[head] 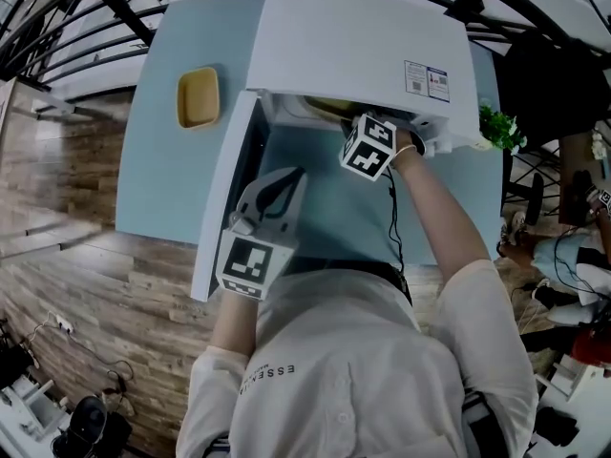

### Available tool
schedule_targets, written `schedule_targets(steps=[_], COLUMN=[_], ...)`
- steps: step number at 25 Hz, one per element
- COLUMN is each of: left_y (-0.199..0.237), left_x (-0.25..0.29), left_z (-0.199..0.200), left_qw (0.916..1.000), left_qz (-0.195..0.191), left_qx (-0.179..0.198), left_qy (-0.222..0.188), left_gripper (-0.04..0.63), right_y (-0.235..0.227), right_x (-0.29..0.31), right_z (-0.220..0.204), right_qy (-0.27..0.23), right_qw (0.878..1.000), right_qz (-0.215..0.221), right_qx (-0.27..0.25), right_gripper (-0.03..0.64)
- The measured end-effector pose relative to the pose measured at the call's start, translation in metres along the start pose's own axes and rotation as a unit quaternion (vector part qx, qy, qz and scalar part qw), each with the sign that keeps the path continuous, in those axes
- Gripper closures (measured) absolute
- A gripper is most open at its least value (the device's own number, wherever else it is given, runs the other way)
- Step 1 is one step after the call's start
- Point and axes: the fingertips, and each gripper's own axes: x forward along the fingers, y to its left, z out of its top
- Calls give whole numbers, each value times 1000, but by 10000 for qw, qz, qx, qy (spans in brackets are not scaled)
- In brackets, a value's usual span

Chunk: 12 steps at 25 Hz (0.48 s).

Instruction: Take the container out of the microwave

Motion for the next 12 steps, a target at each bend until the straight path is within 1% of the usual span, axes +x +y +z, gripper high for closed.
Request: schedule_targets(steps=[5, 12], left_y=[-6, -27], left_x=[-1, -10], left_z=[7, 18], left_qw=[9999, 9994], left_qz=[40, 91], left_qx=[121, 300], left_qy=[-89, -178], left_gripper=[594, 594], right_y=[11, 39], right_x=[-18, -53], right_z=[0, -4], right_qy=[-173, -429], right_qw=[9998, 9988], right_qz=[-63, -155], right_qx=[-38, -170], right_gripper=[581, 581])
